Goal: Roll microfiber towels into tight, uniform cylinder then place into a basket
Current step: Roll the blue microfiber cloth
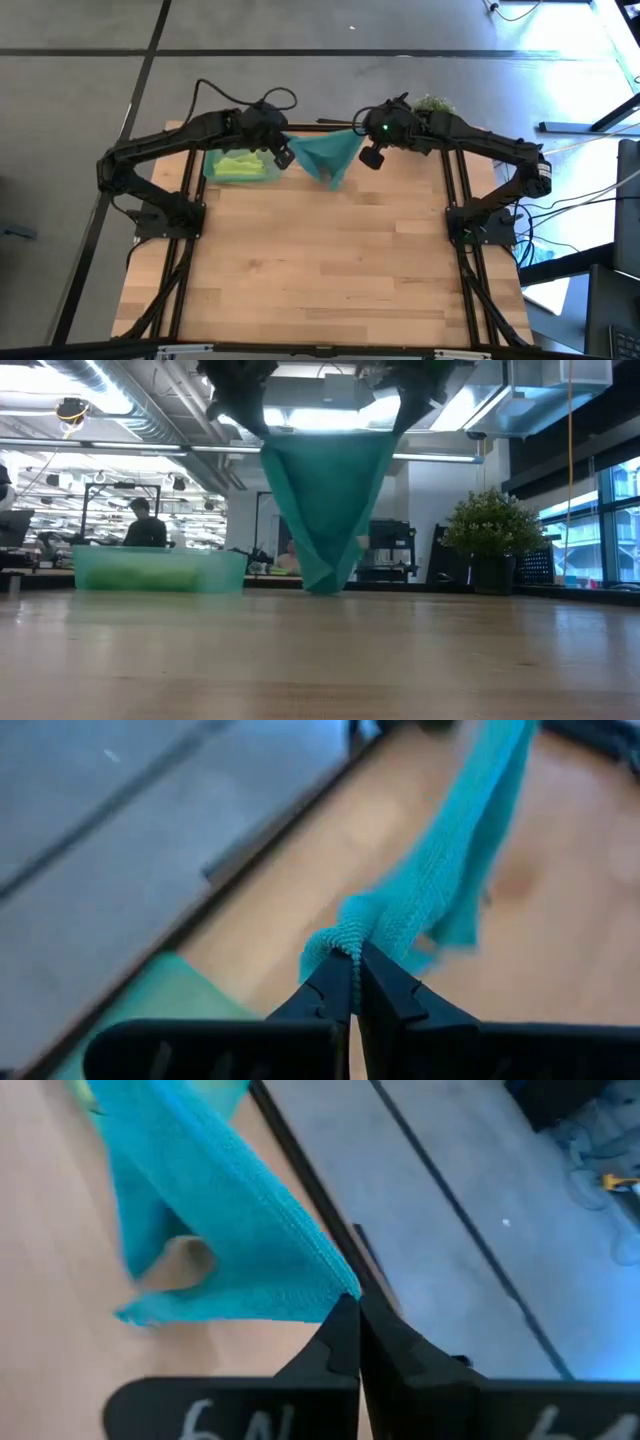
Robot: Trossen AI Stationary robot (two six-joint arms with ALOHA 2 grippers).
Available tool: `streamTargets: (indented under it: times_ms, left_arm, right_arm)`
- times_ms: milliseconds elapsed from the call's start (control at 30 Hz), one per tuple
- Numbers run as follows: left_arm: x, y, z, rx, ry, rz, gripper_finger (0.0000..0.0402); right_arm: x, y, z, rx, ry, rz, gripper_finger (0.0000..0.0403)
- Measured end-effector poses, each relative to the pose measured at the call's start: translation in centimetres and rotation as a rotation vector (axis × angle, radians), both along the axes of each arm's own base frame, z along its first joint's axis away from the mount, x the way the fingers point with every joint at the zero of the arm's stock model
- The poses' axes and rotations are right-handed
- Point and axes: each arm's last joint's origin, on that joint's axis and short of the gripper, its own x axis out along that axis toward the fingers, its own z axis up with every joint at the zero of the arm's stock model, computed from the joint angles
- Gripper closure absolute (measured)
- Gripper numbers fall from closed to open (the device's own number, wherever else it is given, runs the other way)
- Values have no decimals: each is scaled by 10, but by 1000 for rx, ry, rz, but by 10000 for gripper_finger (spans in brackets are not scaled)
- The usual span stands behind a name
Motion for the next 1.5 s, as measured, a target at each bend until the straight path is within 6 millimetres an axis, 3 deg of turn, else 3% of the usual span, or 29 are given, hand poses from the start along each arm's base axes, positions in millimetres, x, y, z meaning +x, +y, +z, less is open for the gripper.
streamTargets:
  times_ms: [233, 367, 467, 533, 633, 767, 933, 1067, 1267, 1500]
  left_arm:
    - [-2, 5, 29, 221, -15, 84, 400]
    - [-1, 1, 37, 238, 18, -137, 399]
    - [-3, 3, 40, 266, 20, -14, 400]
    - [-4, 2, 39, 251, 30, -32, 400]
    - [-2, -2, 35, 176, 27, -197, 399]
    - [-5, 2, 34, 244, 82, -7, 400]
    - [-1, -8, 31, 141, 62, -253, 400]
    - [-5, 0, 33, 240, 109, -58, 399]
    - [-6, 7, 34, 224, 78, -81, 400]
    - [4, 34, 28, 254, 55, -18, 400]
  right_arm:
    - [-5, -10, 3, -94, 27, -73, 403]
    - [-5, -12, 2, -64, 43, 4, 403]
    - [-3, -13, 4, -78, 4, -36, 403]
    - [-2, -13, 4, -76, 8, -11, 403]
    - [-2, -11, 5, -42, 5, 79, 403]
    - [-3, -14, 6, -72, -33, -44, 403]
    - [-1, -11, 7, -3, -43, 96, 403]
    - [-3, -15, 8, -56, -47, 1, 403]
    - [-5, -19, 10, -72, -47, -2, 403]
    - [-9, -37, 15, -119, -88, -58, 403]
